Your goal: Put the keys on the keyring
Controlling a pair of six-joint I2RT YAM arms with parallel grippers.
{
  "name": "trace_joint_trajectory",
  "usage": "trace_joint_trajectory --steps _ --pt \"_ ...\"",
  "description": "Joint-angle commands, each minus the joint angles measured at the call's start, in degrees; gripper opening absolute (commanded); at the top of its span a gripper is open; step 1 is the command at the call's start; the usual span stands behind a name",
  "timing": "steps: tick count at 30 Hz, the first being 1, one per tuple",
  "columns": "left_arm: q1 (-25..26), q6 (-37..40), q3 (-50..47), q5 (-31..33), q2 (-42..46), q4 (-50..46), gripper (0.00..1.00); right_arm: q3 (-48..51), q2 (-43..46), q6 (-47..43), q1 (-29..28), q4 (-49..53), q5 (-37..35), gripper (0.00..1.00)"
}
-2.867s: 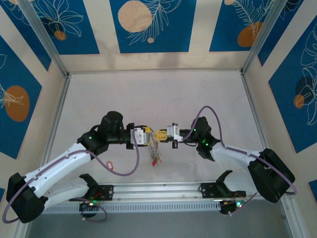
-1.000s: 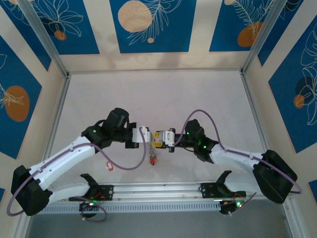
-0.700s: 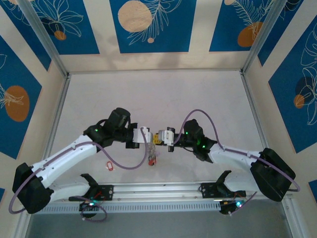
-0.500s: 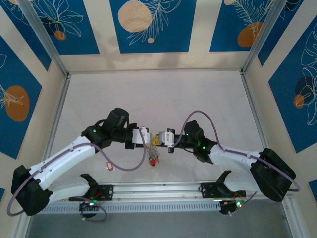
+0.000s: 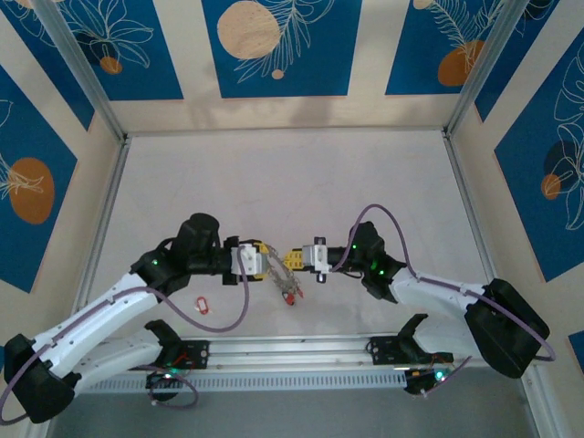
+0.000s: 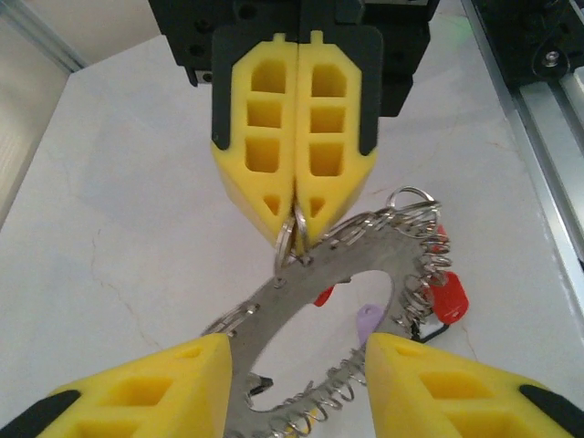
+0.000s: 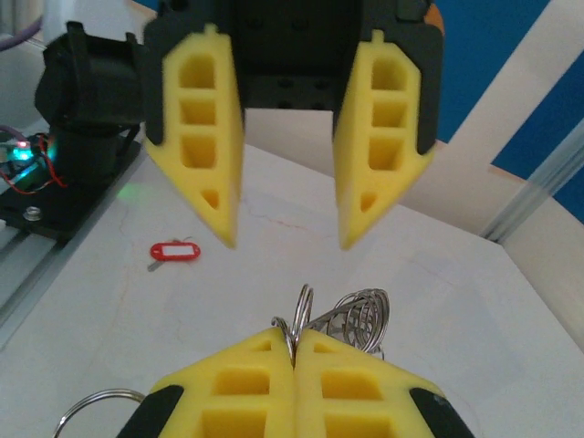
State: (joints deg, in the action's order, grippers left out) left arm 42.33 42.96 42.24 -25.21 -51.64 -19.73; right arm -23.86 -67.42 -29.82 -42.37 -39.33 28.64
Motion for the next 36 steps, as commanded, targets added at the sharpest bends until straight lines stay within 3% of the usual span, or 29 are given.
trace_joint_trajectory --steps 1,5,17,26,30,36 --pt "0.47 -1.79 -0.75 -2.56 -0.55 6.76 0.4 -2.81 0.35 0.46 0.45 -2.23 4.55 0.0" --pt "0.47 -1.21 0.47 -3.97 -1.88 6.94 0.33 -2.58 -0.17 0.12 0.59 -2.11 4.43 0.0" --pt "0.56 2.4 2.24 -6.21 -5.87 4.67 0.28 -2.55 -0.16 0.69 0.37 -1.48 2.65 0.0" --pt "0.65 3.54 4.08 -4.87 -8.14 3.6 0.13 -2.86 -1.28 -0.19 0.1 -1.49 2.58 0.0" --pt "0.61 3.6 3.85 -5.84 -8.85 5.15 0.12 -2.7 -0.44 -0.14 0.05 -0.66 1.43 0.0" --pt "0.83 3.0 4.17 -7.38 -10.16 6.49 0.21 -2.51 0.06 0.23 -0.08 -0.37 -0.14 0.0"
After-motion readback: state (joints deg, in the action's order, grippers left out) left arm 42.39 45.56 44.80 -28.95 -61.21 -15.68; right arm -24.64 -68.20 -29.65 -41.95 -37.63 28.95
